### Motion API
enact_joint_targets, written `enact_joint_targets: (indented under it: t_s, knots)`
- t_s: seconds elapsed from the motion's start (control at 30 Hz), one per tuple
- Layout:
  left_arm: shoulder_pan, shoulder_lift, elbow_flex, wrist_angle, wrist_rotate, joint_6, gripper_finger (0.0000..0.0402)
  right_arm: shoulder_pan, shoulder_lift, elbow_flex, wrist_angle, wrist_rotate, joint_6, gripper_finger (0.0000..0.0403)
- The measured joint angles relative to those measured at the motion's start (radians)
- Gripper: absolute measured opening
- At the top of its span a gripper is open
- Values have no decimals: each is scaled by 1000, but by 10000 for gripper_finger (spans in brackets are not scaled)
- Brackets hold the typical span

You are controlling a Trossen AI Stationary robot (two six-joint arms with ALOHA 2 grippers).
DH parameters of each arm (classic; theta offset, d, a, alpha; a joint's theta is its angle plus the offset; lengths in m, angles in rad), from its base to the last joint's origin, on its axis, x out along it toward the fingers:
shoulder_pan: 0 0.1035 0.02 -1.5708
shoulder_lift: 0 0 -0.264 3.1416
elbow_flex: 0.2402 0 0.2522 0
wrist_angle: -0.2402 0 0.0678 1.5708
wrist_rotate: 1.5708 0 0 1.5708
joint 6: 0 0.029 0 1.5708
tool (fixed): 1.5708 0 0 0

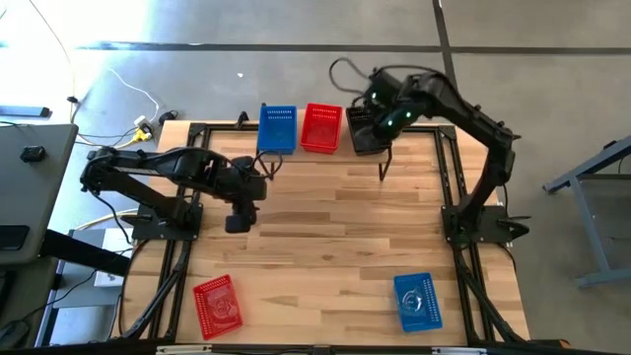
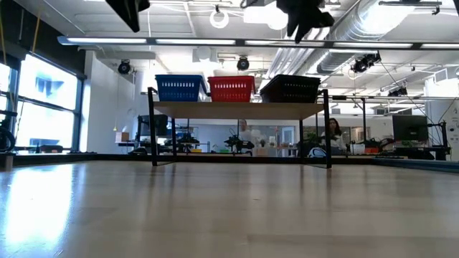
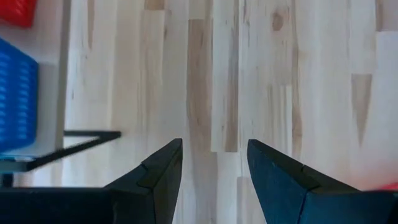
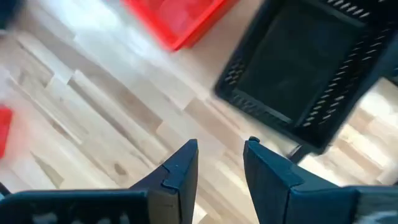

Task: Stack baskets on shelf by color
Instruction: Stack the blue bin on top of the other blue bins on the shelf

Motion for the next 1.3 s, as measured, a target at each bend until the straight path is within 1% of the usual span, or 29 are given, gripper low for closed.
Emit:
enact_joint_targets:
  t_s: [0.17,0.27,0.5,0.63,0.7,0.9,1.07,1.3]
  knots:
    - [-28,-30,-47,10,0,-45,170,124,1,0,0,60,54,114]
    - [-56,-29,-52,9,-2,-68,170,192,1,-1,-1,105,99,114]
    - [-117,-30,-52,19,-2,-63,170,330,1,-2,0,190,221,114]
    - [-135,-30,-52,19,-3,-63,170,412,1,-58,0,231,317,114]
    - [-144,-30,-52,19,-3,-63,170,451,1,-101,0,230,352,114]
    - [-167,-30,-52,19,-3,-52,170,560,1,-213,0,211,531,114]
    - [-174,-30,-52,21,-4,-44,170,647,-3,-313,1,147,654,114]
    - [-173,-30,-52,27,-7,-44,170,775,-81,-503,0,92,908,114]
